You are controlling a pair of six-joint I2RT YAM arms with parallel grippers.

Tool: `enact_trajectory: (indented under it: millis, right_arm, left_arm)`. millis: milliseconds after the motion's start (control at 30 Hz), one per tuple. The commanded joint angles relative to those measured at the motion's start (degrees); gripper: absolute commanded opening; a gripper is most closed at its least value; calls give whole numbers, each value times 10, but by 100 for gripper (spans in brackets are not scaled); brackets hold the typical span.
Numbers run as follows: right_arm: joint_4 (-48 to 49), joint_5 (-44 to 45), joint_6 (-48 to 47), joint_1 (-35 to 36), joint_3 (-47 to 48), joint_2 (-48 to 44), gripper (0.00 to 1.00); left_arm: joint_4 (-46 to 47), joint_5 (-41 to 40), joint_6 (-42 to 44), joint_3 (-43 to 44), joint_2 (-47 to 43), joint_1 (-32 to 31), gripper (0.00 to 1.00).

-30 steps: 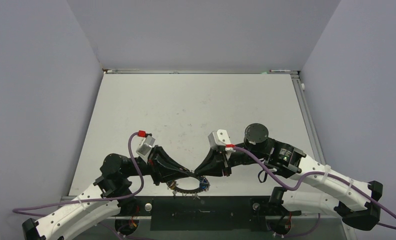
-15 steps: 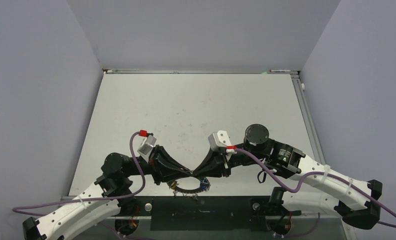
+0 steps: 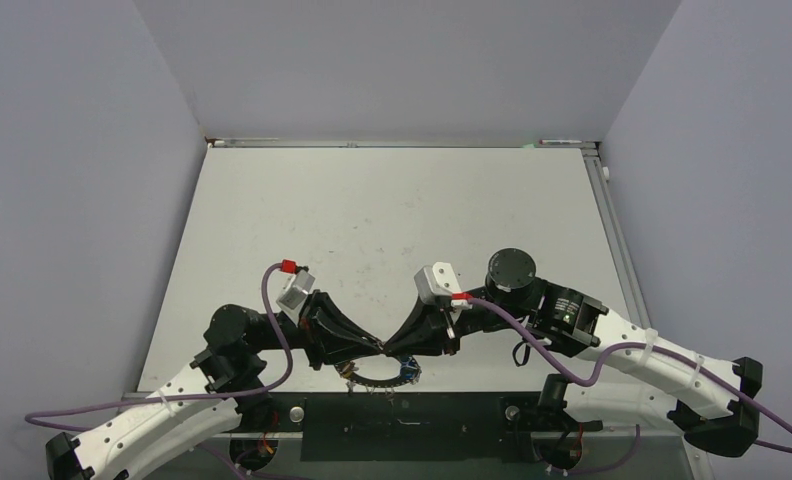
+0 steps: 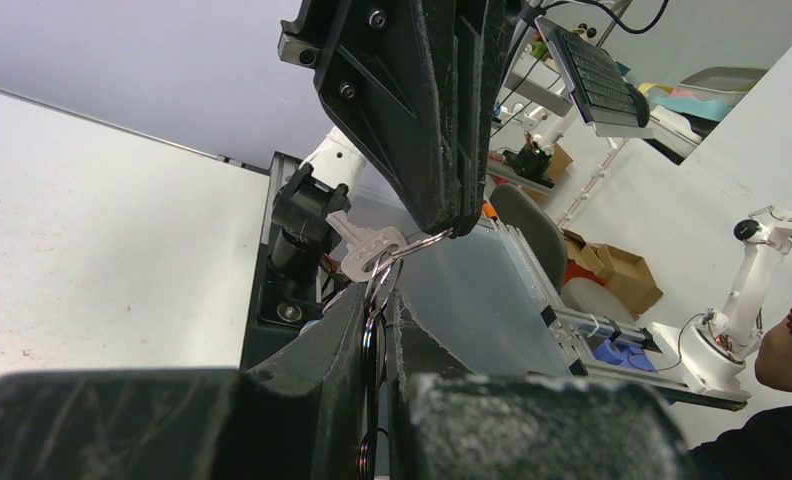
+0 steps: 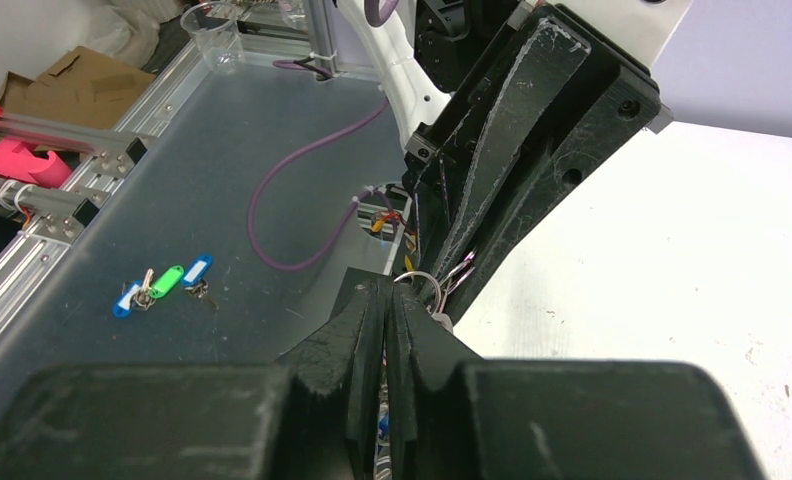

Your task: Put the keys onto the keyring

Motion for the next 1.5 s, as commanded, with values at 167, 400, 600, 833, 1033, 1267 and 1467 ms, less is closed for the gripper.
enact_trajectory:
  millis: [167, 400, 600, 833, 1033, 1267, 1467]
  right_arm:
    - [45, -13, -9, 9, 22, 11, 5]
    - [52, 7, -10, 10, 18, 7, 5]
    - [86, 1, -3, 10, 9, -1, 5]
    - [110, -10, 17, 10, 4, 3, 5]
    - [118, -11, 19, 10, 0, 12, 5]
    - [146, -16, 32, 10, -13, 10, 5]
    - [177, -21, 52, 10, -45, 1, 5]
  left_arm:
    - [51, 5, -9, 7, 2, 1, 0]
    - [62, 9, -13, 4, 4, 0, 0]
    - [73, 9, -19, 0, 4, 1, 0]
    - [88, 17, -28, -3, 6, 0, 0]
    - [98, 21, -32, -6, 4, 1, 0]
    - [103, 11, -32, -12, -10, 0, 0]
    - [121, 8, -42, -21, -27, 0, 0]
